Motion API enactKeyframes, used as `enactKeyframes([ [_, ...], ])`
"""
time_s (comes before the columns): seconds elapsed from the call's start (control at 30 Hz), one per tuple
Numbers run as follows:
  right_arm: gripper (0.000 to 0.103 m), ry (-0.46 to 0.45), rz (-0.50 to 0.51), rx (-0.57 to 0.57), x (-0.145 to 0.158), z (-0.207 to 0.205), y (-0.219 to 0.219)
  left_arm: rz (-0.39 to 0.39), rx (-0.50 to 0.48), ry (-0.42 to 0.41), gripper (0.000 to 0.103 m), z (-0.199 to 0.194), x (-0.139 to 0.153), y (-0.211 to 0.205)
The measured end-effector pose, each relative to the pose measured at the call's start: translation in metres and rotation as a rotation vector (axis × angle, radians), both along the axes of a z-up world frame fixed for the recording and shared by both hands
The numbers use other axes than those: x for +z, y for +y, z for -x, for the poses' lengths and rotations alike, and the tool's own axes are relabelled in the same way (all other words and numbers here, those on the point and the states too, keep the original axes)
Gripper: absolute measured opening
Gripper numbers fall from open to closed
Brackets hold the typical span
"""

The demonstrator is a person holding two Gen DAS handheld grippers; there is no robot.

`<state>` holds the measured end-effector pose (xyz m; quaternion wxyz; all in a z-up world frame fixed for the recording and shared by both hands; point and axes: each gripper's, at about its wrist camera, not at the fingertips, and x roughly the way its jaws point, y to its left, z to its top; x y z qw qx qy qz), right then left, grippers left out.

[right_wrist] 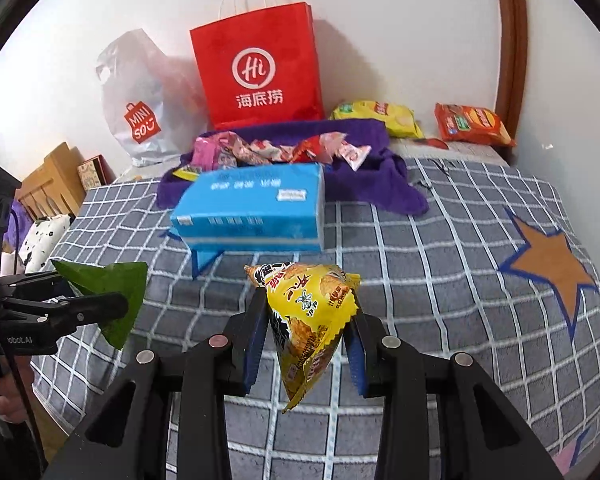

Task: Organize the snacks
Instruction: 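Carry the yellow and green packets with both tools over the purple towel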

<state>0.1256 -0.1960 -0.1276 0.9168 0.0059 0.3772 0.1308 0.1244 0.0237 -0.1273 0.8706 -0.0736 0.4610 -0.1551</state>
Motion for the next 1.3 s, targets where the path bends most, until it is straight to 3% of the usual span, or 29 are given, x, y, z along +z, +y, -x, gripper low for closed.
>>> enactKeyframes([
  [0.57, 0.036, -0.045, 0.012, 0.047, 0.043, -0.044, 0.016, 0.018, 0.013, -0.020, 0.058, -0.048, 0.045, 0.008],
  [1.3, 0.036, -0.075, -0.031, 0.091, 0.091, -0.162, 0.037, -0.028, 0.050, -0.087, 0.058, -0.146, 0.100, 0.014],
])
